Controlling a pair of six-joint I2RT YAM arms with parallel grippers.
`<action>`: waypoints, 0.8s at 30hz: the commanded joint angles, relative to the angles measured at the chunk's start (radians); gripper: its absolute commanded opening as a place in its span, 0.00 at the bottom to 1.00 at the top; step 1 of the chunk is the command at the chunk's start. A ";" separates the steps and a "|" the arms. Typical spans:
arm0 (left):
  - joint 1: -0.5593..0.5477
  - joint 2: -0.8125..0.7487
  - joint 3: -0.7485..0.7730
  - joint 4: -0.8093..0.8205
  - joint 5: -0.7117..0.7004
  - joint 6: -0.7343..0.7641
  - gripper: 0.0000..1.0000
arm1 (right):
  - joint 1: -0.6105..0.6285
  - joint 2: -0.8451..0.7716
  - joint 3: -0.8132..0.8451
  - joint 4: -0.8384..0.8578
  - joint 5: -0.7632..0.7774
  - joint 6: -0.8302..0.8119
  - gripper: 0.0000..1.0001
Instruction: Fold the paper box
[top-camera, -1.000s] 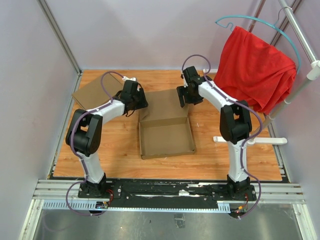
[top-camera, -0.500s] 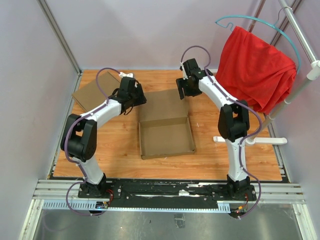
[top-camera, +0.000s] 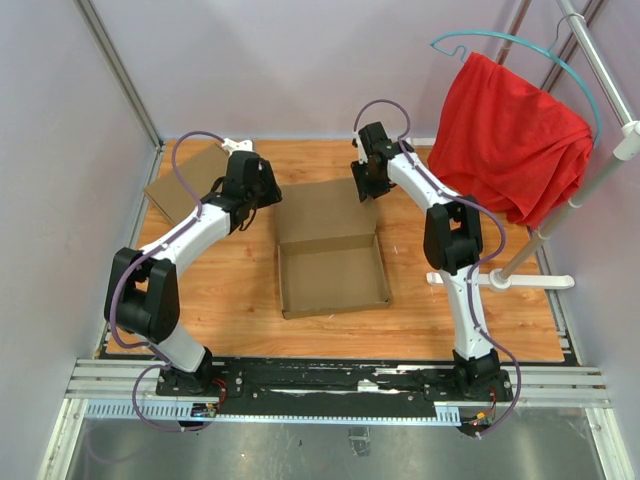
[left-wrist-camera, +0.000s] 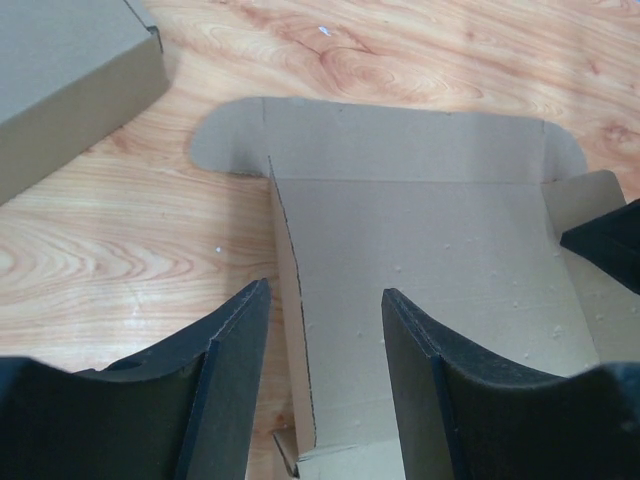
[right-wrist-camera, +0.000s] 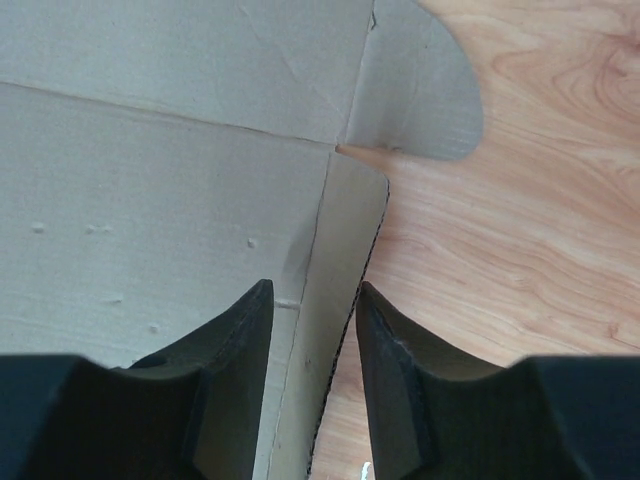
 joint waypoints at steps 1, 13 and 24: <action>0.014 -0.028 -0.022 0.016 -0.024 0.010 0.54 | -0.007 0.018 0.050 -0.011 0.005 -0.026 0.35; 0.020 -0.048 -0.052 0.045 -0.033 0.000 0.54 | 0.001 -0.069 -0.084 0.155 0.105 0.030 0.01; 0.023 -0.146 -0.188 0.174 -0.066 -0.051 0.54 | -0.007 -0.404 -0.577 0.608 0.194 0.206 0.01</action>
